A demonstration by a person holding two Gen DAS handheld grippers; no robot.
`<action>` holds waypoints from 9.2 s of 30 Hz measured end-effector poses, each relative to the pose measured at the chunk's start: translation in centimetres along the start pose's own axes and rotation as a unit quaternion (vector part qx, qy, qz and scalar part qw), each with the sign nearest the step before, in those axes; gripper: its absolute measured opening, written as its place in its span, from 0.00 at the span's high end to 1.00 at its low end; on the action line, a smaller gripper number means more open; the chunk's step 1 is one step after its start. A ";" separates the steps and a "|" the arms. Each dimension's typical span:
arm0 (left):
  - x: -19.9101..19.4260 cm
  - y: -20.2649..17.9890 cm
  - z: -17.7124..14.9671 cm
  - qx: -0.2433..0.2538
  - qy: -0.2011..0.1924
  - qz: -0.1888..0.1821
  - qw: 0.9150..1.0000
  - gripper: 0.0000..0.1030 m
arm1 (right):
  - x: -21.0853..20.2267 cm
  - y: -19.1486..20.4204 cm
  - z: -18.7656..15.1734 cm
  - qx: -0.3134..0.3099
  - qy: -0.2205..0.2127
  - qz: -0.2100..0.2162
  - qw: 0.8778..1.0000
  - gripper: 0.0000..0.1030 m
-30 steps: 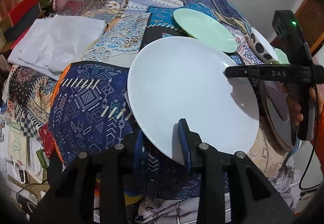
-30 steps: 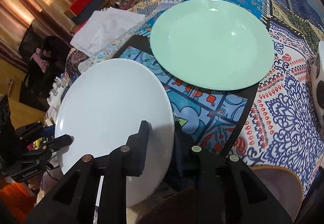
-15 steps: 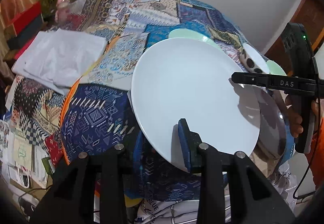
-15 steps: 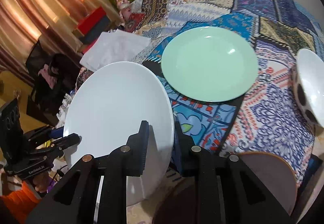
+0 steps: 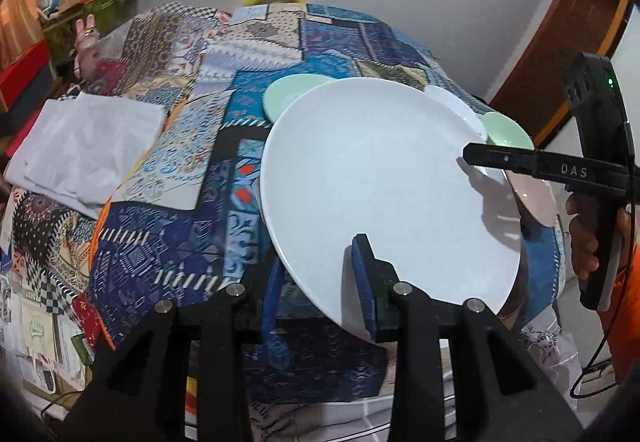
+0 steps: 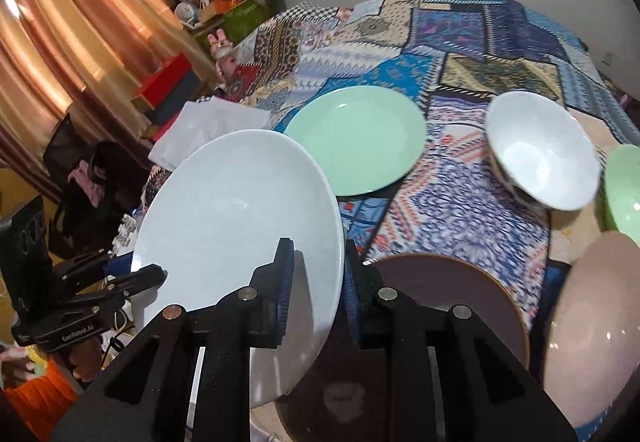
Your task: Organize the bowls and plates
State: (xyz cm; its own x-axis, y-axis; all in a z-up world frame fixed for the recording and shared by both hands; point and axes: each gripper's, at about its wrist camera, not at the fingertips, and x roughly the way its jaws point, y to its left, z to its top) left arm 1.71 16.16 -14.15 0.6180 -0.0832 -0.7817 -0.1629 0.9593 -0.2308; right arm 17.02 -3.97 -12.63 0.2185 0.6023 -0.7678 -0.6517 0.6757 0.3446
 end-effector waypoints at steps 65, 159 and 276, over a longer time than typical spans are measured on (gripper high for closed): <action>11.2 -11.4 0.0 0.114 0.099 0.006 0.988 0.65 | -5.2 -10.2 -11.6 0.170 -0.033 -0.020 0.985 0.78; 22.5 7.6 16.3 0.046 0.075 0.004 0.996 0.75 | 13.0 -7.0 8.7 0.023 0.072 -0.119 0.990 0.62; 9.7 -11.1 1.2 0.124 0.102 -0.049 0.986 0.76 | -5.5 -9.6 -10.1 0.142 -0.033 -0.033 0.989 0.80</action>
State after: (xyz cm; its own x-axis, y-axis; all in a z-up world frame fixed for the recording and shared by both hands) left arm 10.39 5.00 -18.46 0.4501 -0.2079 -0.8685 0.0994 0.9781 -0.1826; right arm 14.76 -18.09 -17.13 0.3070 0.5731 -0.7598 -0.4068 0.8008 0.4396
